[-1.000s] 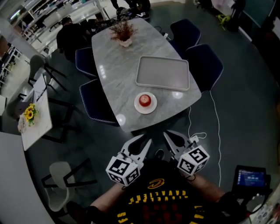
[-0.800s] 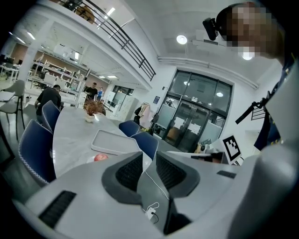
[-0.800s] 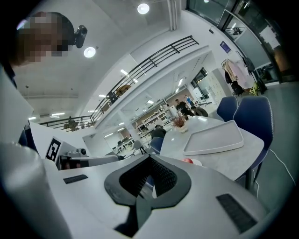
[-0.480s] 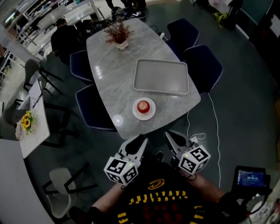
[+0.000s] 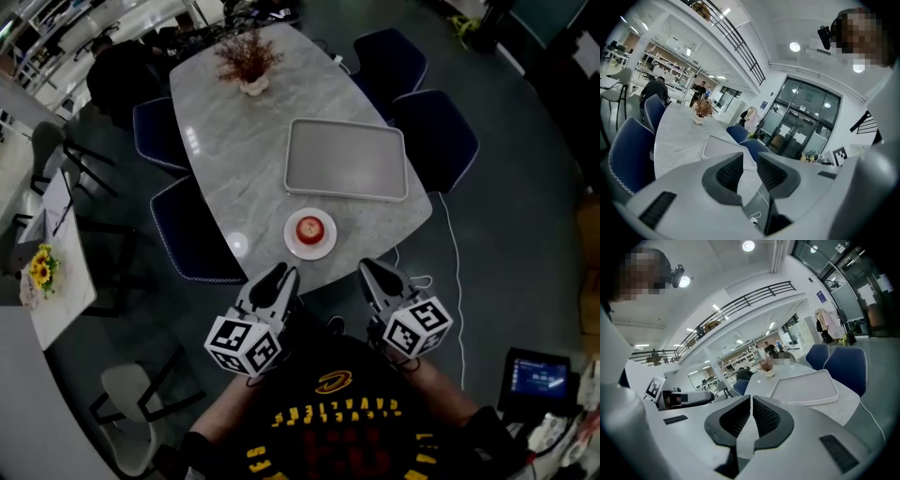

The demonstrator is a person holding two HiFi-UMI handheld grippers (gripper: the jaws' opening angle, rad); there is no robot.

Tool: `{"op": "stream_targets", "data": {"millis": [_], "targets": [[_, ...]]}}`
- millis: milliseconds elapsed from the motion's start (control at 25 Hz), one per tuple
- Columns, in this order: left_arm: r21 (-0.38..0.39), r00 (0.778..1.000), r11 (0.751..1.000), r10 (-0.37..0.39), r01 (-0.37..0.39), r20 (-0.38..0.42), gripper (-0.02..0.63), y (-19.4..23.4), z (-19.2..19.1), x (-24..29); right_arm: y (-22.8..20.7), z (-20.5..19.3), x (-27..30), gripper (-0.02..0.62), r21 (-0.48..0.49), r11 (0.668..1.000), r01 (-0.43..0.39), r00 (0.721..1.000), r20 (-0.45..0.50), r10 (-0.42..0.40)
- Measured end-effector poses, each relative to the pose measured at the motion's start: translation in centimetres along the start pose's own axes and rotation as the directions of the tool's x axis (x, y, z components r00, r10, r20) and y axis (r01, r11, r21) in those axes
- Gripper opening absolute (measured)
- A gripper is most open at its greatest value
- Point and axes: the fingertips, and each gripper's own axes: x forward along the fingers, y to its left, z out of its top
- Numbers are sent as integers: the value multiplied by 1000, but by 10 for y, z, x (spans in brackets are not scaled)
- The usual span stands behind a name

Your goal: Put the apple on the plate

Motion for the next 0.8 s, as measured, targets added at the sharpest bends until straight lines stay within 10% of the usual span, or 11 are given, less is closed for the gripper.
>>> {"op": "stream_targets", "data": {"millis": [800], "targets": [[-5,968,1000,25,-27,-250,94,112,-60,67,-87,-48,67,64,-32,979,199,975,-94,-201]]}}
